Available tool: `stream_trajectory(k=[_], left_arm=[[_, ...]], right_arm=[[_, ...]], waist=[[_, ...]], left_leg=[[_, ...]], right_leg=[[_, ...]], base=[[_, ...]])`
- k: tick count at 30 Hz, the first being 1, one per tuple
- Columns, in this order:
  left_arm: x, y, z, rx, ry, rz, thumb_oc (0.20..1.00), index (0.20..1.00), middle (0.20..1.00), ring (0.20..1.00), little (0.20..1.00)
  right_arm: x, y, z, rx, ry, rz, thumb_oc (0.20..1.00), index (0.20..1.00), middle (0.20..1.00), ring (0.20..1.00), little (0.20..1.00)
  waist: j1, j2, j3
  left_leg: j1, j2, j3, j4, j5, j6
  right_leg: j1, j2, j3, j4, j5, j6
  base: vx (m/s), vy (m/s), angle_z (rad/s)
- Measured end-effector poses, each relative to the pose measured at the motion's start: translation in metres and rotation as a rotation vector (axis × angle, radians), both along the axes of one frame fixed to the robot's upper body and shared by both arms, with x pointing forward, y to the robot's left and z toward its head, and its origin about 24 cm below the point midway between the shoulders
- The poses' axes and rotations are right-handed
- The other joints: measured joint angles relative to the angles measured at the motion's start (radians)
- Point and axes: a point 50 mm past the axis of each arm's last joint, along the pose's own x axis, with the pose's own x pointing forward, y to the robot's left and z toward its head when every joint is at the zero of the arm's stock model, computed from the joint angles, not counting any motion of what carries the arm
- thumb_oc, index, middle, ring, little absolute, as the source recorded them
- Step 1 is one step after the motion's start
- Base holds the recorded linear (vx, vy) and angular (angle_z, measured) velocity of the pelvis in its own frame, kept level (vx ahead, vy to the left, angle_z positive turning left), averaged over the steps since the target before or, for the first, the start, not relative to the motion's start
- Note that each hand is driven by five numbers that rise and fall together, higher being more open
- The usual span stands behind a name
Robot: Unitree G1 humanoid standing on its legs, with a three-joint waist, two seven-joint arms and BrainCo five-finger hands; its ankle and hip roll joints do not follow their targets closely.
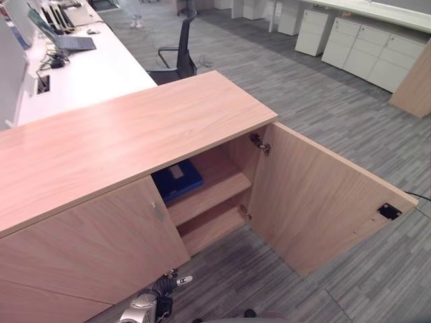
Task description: Put the empty folder in the office cabinet
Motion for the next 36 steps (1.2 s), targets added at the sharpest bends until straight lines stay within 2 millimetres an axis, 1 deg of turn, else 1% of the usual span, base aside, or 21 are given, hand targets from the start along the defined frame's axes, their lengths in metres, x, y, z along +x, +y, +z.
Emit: stream_trajectory(k=[1, 2, 3, 4, 5, 7, 8, 11, 14, 16, 17, 18, 24, 26, 28, 30, 31, 34, 36], left_arm=[[0.001, 0.004, 0.001, 0.007, -0.005, 0.012, 1.0, 1.0, 1.0, 1.0, 1.0], [0.002, 0.006, 0.002, 0.014, -0.009, 0.013, 1.0, 1.0, 1.0, 1.0, 1.0], [0.003, 0.006, 0.002, 0.017, -0.013, 0.015, 1.0, 1.0, 1.0, 1.0, 1.0], [0.004, 0.009, 0.003, 0.03, -0.017, 0.012, 1.0, 1.0, 1.0, 1.0, 1.0], [0.004, 0.01, 0.004, 0.036, -0.019, 0.013, 1.0, 1.0, 1.0, 1.0, 1.0], [0.007, 0.011, 0.005, 0.039, -0.03, 0.015, 1.0, 1.0, 1.0, 1.0, 1.0], [0.009, 0.009, 0.005, 0.038, -0.037, 0.009, 1.0, 1.0, 1.0, 1.0, 1.0], [0.006, 0.006, 0.003, 0.029, -0.023, 0.003, 1.0, 1.0, 1.0, 1.0, 1.0], [0.005, 0.006, 0.003, 0.027, -0.022, 0.003, 1.0, 1.0, 1.0, 1.0, 1.0], [0.005, 0.006, 0.003, 0.027, -0.02, 0.003, 1.0, 1.0, 1.0, 1.0, 1.0], [0.005, 0.006, 0.003, 0.028, -0.02, 0.003, 1.0, 1.0, 1.0, 1.0, 1.0], [0.006, 0.006, 0.003, 0.027, -0.025, 0.003, 1.0, 1.0, 1.0, 1.0, 1.0], [0.009, 0.008, 0.005, 0.034, -0.035, 0.003, 1.0, 1.0, 1.0, 1.0, 1.0], [0.01, 0.008, 0.005, 0.034, -0.038, 0.001, 1.0, 1.0, 1.0, 1.0, 1.0], [0.009, 0.008, 0.005, 0.034, -0.033, 0.001, 1.0, 1.0, 1.0, 1.0, 1.0], [0.01, 0.008, 0.005, 0.032, -0.036, -0.001, 1.0, 1.0, 1.0, 1.0, 1.0], [0.009, 0.008, 0.005, 0.032, -0.033, 0.0, 1.0, 1.0, 1.0, 1.0, 1.0], [0.009, 0.008, 0.004, 0.033, -0.03, 0.001, 1.0, 1.0, 1.0, 1.0, 1.0], [0.01, 0.008, 0.005, 0.034, -0.034, 0.001, 1.0, 1.0, 1.0, 1.0, 1.0]], right_arm=[[0.002, 0.009, -0.012, 0.024, -0.017, 0.031, 1.0, 1.0, 1.0, 1.0, 1.0], [-0.001, 0.013, -0.019, 0.041, -0.001, 0.032, 1.0, 1.0, 1.0, 1.0, 1.0], [-0.002, 0.013, -0.02, 0.043, 0.005, 0.027, 1.0, 1.0, 1.0, 1.0, 1.0], [0.001, 0.011, -0.014, 0.025, -0.007, 0.036, 1.0, 1.0, 1.0, 1.0, 1.0], [0.002, 0.009, -0.011, 0.013, -0.003, 0.042, 1.0, 1.0, 1.0, 1.0, 1.0], [0.005, 0.006, -0.004, -0.006, -0.003, 0.049, 1.0, 1.0, 1.0, 1.0, 1.0], [0.01, 0.003, 0.005, -0.025, -0.024, 0.052, 1.0, 1.0, 1.0, 1.0, 1.0], [0.02, 0.0, 0.017, -0.046, -0.063, 0.061, 1.0, 1.0, 1.0, 1.0, 1.0], [0.032, 0.0, 0.029, -0.075, -0.101, 0.089, 1.0, 1.0, 1.0, 1.0, 1.0], [0.04, 0.002, 0.034, -0.091, -0.113, 0.124, 1.0, 1.0, 1.0, 1.0, 1.0], [0.041, 0.002, 0.035, -0.092, -0.112, 0.127, 1.0, 1.0, 1.0, 1.0, 1.0], [0.049, 0.005, 0.039, -0.105, -0.126, 0.163, 1.0, 1.0, 1.0, 1.0, 1.0], [0.063, 0.011, 0.045, -0.117, -0.143, 0.218, 1.0, 1.0, 1.0, 1.0, 1.0], [0.079, 0.017, 0.052, -0.123, -0.156, 0.268, 1.0, 1.0, 1.0, 1.0, 1.0], [0.101, 0.028, 0.063, -0.152, -0.166, 0.361, 1.0, 1.0, 1.0, 1.0, 1.0], [0.107, 0.032, 0.067, -0.169, -0.172, 0.403, 1.0, 1.0, 1.0, 1.0, 1.0], [0.113, 0.035, 0.071, -0.176, -0.174, 0.428, 1.0, 1.0, 1.0, 1.0, 1.0], [0.119, 0.038, 0.075, -0.177, -0.187, 0.449, 1.0, 1.0, 1.0, 1.0, 1.0], [0.118, 0.037, 0.074, -0.174, -0.183, 0.446, 1.0, 1.0, 1.0, 1.0, 1.0]], waist=[[-0.005, 0.003, 0.001], [-0.007, 0.012, 0.005], [-0.011, 0.018, 0.01], [-0.029, 0.038, 0.015], [-0.032, 0.046, 0.016], [-0.031, 0.054, 0.02], [-0.031, 0.058, 0.025], [-0.031, 0.06, 0.028], [-0.03, 0.063, 0.048], [-0.031, 0.066, 0.059], [-0.031, 0.066, 0.06], [-0.03, 0.068, 0.066], [-0.029, 0.067, 0.072], [-0.025, 0.067, 0.073], [-0.03, 0.068, 0.075], [-0.025, 0.066, 0.076], [-0.025, 0.066, 0.076], [-0.026, 0.062, 0.079], [-0.032, 0.054, 0.084]], left_leg=[[0.0, -0.002, 0.0, 0.0, -0.002, 0.003], [0.001, -0.005, 0.002, 0.0, -0.006, 0.008], [0.002, -0.007, 0.003, 0.0, -0.007, 0.01], [0.002, -0.011, 0.002, 0.0, -0.009, 0.013], [0.005, -0.012, 0.002, 0.0, -0.01, 0.014], [0.007, -0.011, 0.002, 0.0, -0.01, 0.015], [0.006, -0.009, 0.002, -0.001, -0.01, 0.014], [0.006, -0.004, 0.002, -0.001, -0.011, 0.011], [0.006, -0.003, 0.0, -0.001, -0.008, 0.007], [0.005, -0.003, 0.001, -0.001, -0.008, 0.007], [0.005, -0.003, 0.001, -0.001, -0.008, 0.007], [0.005, -0.003, 0.001, -0.001, -0.006, 0.006], [0.007, -0.003, -0.002, 0.0, -0.006, 0.006], [0.009, -0.003, -0.007, 0.0, -0.006, 0.006], [0.01, -0.003, -0.005, 0.0, -0.006, 0.006], [0.013, -0.003, -0.007, 0.0, -0.006, 0.006], [0.015, -0.003, -0.006, 0.0, -0.006, 0.006], [0.015, -0.004, 0.004, 0.0, -0.006, 0.006], [0.015, -0.003, 0.013, 0.0, -0.006, 0.006]], right_leg=[[0.001, -0.003, 0.0, -0.002, 0.001, -0.002], [0.006, -0.003, 0.001, -0.01, 0.003, 0.0], [0.01, -0.003, 0.001, -0.017, 0.007, 0.005], [0.015, -0.007, 0.002, -0.025, 0.013, 0.014], [0.023, -0.008, 0.001, -0.035, 0.017, 0.015], [0.029, -0.008, 0.001, -0.046, 0.019, 0.018], [0.03, -0.007, 0.001, -0.055, 0.019, 0.023], [0.03, -0.008, 0.0, -0.056, 0.02, 0.023], [0.027, -0.006, -0.001, -0.05, 0.021, 0.023], [0.024, -0.007, 0.0, -0.05, 0.022, 0.021], [0.024, -0.007, 0.0, -0.05, 0.022, 0.021], [0.024, -0.007, -0.001, -0.05, 0.022, 0.021], [0.041, -0.005, -0.006, -0.07, 0.034, 0.013], [0.061, -0.006, -0.013, -0.1, 0.047, 0.012], [0.071, -0.006, -0.011, -0.125, 0.058, 0.019], [0.082, -0.006, -0.014, -0.138, 0.061, 0.019], [0.083, -0.005, -0.012, -0.141, 0.063, 0.019], [0.078, -0.002, 0.001, -0.139, 0.077, 0.019], [0.076, -0.003, 0.006, -0.14, 0.079, 0.022]], base=[[-0.02, 0.001, -0.04], [-0.03, 0.003, -0.04], [-0.04, -0.011, -0.04], [-0.04, -0.015, -0.01], [-0.04, -0.022, -0.03], [-0.01, -0.009, -0.02], [0.0, 0.0, 0.0], [0.0, 0.0, 0.0], [0.0, 0.0, 0.0], [0.0, 0.0, 0.0], [0.0, 0.0, 0.0], [0.0, 0.0, 0.0], [0.0, -0.006, 0.02], [-0.03, -0.027, 0.06], [0.0, 0.0, 0.0], [0.0, 0.0, 0.0], [0.0, 0.0, 0.0], [0.0, 0.007, -0.11], [-0.02, 0.058, -0.19]])
